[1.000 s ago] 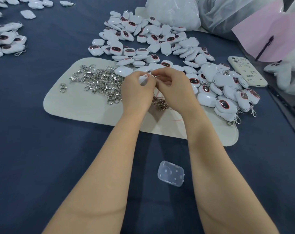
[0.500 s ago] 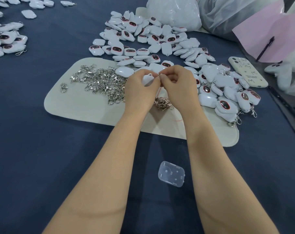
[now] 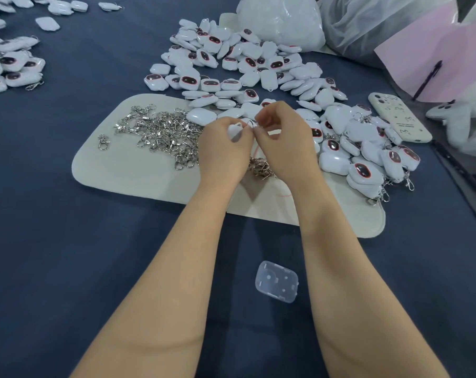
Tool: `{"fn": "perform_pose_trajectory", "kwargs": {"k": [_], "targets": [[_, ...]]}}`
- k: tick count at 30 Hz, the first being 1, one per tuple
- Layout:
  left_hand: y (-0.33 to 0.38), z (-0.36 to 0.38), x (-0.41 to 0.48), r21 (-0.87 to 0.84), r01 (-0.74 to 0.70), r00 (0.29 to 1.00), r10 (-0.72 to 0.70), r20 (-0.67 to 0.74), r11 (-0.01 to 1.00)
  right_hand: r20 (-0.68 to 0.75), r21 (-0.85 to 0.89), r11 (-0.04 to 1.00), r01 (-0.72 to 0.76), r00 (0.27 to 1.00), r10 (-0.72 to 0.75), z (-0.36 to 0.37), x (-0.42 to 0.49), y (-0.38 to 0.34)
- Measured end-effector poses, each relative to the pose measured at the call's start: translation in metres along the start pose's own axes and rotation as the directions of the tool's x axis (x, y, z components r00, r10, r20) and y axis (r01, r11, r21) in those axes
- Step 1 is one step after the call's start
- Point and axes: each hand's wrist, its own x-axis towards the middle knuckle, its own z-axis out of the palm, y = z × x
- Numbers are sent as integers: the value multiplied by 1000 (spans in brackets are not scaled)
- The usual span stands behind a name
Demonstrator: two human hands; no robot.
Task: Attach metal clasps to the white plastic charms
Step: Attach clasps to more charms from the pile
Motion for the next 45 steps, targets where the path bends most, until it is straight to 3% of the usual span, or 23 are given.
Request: {"fn": "perform_pose_trajectory", "kwargs": {"k": [7,21,45], "targets": [[-3,2,-1,138,-78,997,81,-14,987,30,-41,999,24,999,-23,1,-1,2],[-5,0,-2,198,-117,991,126,-35,973,67,38,999,3,998,-6,2,-1,4],[-9,-1,3,135,-53,998,50,25,989,107,106,994,19,994,-30,7,-7,11]]}}
